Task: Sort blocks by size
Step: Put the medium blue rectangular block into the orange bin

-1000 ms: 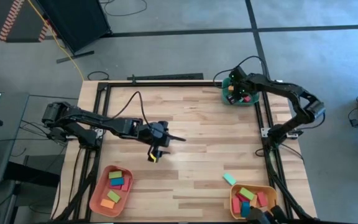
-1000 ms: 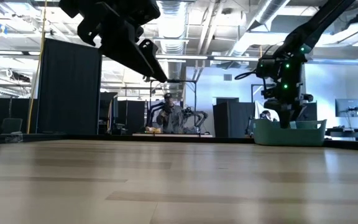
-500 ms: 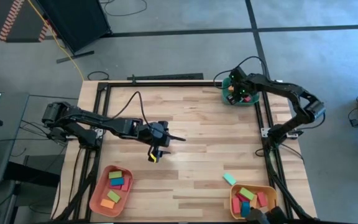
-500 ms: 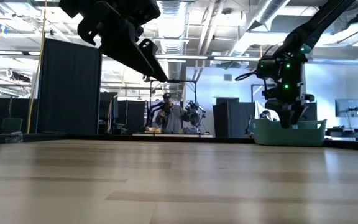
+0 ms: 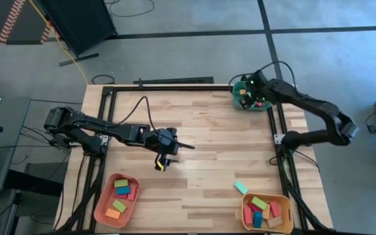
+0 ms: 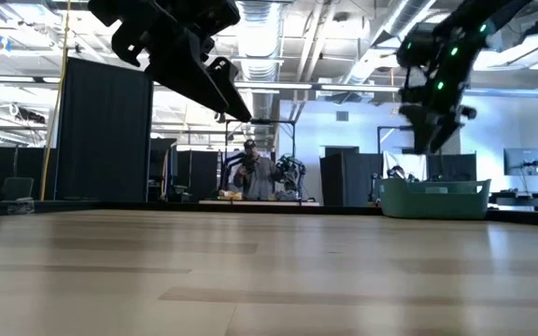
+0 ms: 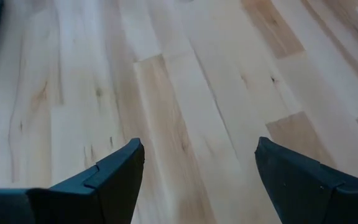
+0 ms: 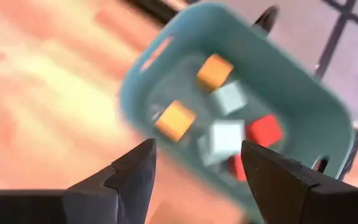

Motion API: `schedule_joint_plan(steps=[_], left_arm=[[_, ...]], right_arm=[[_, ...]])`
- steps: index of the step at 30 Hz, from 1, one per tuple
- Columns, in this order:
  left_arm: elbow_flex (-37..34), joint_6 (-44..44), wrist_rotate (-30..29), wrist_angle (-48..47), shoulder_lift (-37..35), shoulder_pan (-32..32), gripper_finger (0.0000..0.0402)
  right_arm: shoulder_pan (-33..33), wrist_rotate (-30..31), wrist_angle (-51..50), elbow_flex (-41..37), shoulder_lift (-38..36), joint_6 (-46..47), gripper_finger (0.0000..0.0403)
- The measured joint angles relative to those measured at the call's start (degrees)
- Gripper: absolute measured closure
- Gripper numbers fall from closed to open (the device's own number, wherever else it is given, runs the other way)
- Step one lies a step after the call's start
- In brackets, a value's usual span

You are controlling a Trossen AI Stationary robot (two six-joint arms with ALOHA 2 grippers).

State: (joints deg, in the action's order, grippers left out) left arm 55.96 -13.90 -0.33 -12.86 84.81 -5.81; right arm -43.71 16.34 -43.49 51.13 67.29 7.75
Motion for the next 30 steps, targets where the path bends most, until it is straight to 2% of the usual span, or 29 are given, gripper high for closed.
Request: schedule_joint_plan(steps=[3, 7, 12, 17, 21, 25, 30], left_arm=[[0.0, -4.05, 0.01, 0.65, 1.0, -1.1, 0.0109], [0.13, -5.6, 0.77, 8.4, 5.32, -2.84, 0.0109], [3.19, -6.39, 5.27, 15.42, 12.75, -3.15, 0.0109], [9.19, -7.34, 6.61, 18.41, 20.12, -2.97, 0.0109], [15.02, -7.43, 9.31, 18.54, 26.35, -3.01, 0.0109], [20.42, -7.29, 10.87, 18.2, 31.67, -3.01, 0.0109], [26.53, -6.58, 13.14, 18.13, 36.92, -3.08, 0.0109]], right_arm=[[5.9, -0.02, -6.31, 0.0, -3.9, 4.85, 0.0137], [17.25, -0.19, -15.94, 0.0, -7.72, 14.22, 0.0137], [35.81, -0.93, -23.86, -0.02, -11.24, 30.29, 0.0137], [57.02, -1.02, -22.78, -0.04, -12.9, 44.28, 0.0137], [72.03, 6.56, -18.16, -0.04, -12.35, 51.92, 0.0137], [83.85, 17.23, -13.48, 0.0, -10.43, 55.98, 0.0137], [93.18, 27.62, -7.87, 0.0, -6.43, 56.3, 0.0137]])
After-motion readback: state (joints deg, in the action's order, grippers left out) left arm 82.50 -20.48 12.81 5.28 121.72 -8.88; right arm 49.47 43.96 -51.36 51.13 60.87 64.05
